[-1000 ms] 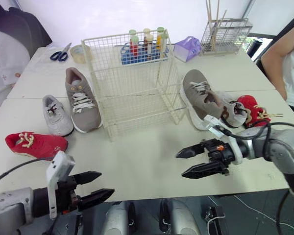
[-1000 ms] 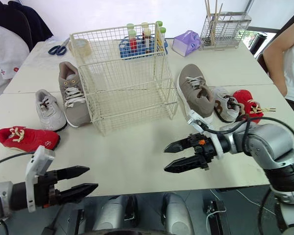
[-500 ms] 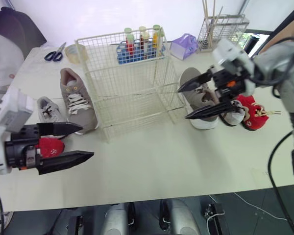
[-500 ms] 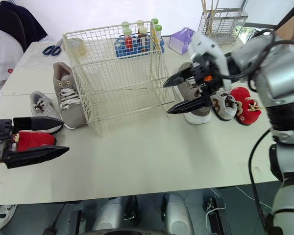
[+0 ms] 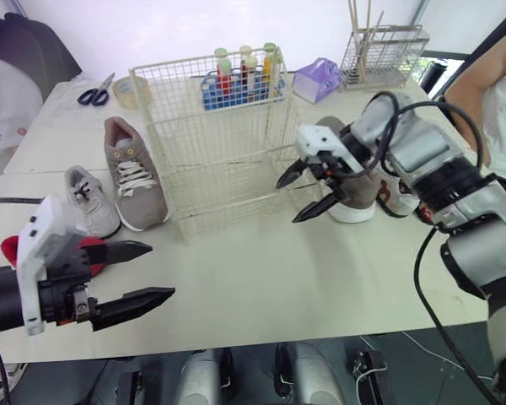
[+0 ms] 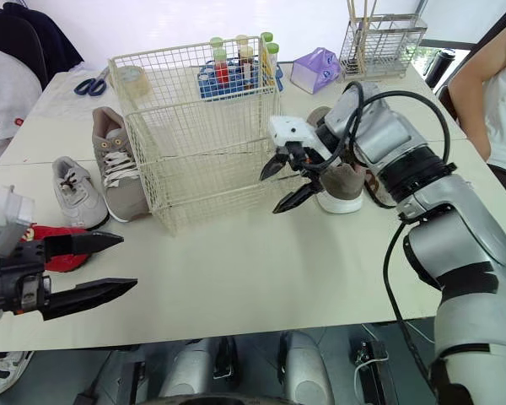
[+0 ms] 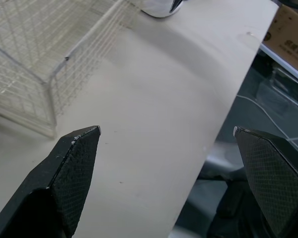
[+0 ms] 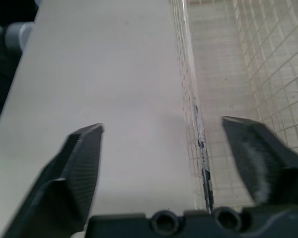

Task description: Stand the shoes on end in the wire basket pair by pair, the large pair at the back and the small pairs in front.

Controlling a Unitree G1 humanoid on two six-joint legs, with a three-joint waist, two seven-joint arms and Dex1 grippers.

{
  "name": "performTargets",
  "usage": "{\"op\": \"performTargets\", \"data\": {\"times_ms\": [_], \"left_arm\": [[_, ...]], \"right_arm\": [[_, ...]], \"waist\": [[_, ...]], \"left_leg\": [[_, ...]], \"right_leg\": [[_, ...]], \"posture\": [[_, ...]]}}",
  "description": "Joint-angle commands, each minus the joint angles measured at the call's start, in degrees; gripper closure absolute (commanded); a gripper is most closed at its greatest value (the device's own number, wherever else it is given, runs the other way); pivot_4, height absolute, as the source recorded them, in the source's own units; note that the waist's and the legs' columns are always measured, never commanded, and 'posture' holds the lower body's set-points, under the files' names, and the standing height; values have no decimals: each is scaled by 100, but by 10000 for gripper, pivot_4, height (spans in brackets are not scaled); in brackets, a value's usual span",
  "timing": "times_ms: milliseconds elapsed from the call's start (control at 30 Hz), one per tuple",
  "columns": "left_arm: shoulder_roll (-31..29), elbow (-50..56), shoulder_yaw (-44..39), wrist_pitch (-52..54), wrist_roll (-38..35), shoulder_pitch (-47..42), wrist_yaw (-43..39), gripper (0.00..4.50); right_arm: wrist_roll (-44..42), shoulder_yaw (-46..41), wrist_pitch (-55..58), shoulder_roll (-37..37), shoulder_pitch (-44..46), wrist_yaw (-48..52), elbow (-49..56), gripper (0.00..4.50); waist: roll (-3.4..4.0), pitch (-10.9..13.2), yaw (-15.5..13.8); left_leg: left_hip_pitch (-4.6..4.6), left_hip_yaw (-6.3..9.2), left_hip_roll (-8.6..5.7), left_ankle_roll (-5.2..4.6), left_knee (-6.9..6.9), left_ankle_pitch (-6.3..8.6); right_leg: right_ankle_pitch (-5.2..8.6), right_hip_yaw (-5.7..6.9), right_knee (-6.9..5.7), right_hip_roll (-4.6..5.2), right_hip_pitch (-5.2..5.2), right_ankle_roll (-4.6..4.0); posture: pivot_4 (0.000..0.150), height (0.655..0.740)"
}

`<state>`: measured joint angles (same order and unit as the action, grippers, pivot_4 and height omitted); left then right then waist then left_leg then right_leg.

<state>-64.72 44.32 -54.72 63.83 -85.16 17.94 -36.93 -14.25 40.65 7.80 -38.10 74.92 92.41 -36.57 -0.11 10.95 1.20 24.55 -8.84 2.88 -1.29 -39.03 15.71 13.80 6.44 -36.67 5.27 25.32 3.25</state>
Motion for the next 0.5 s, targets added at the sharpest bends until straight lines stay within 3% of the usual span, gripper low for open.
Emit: {"op": "performTargets", "data": {"times_ms": [33,167,200,433,500], "left_arm": [[107,57,14,-187,184,47,-25,0],[201,94,26,-248,316,119,-49,0],[223,98,48,-269,359,134,-60,0],[233,55,266,-420,567,113,-199,0],[180,-42,420,-477,668,24,-306,0]], "right_arm": [[362,-200,-314,218,200,8,-378,23662],[462,-432,-114,153,76,8,-63,43122],[505,-587,59,96,-16,-3,141,44739],[537,-1480,2190,-483,-941,-833,2451,44739],[241,-1894,3574,-624,-1412,-1359,3809,44739]], "waist": [[0,0,4],[-1,0,-7],[-2,-1,-6],[-3,-2,-58],[-3,-2,-71]], "left_leg": [[0,0,0,0,-1,0],[-4,1,-1,3,-7,-1],[-4,2,-2,3,-8,-1],[-2,8,-6,5,-9,-1],[-2,10,-7,7,-9,0]], "right_leg": [[0,0,-2,0,1,0],[1,-2,-19,5,1,-1],[1,-2,-22,8,3,-1],[1,0,-31,28,4,-2],[1,0,-33,29,4,-2]], "posture": [[1500,7400],[1500,7400],[1500,7400],[1500,7400],[1500,7400]]}}
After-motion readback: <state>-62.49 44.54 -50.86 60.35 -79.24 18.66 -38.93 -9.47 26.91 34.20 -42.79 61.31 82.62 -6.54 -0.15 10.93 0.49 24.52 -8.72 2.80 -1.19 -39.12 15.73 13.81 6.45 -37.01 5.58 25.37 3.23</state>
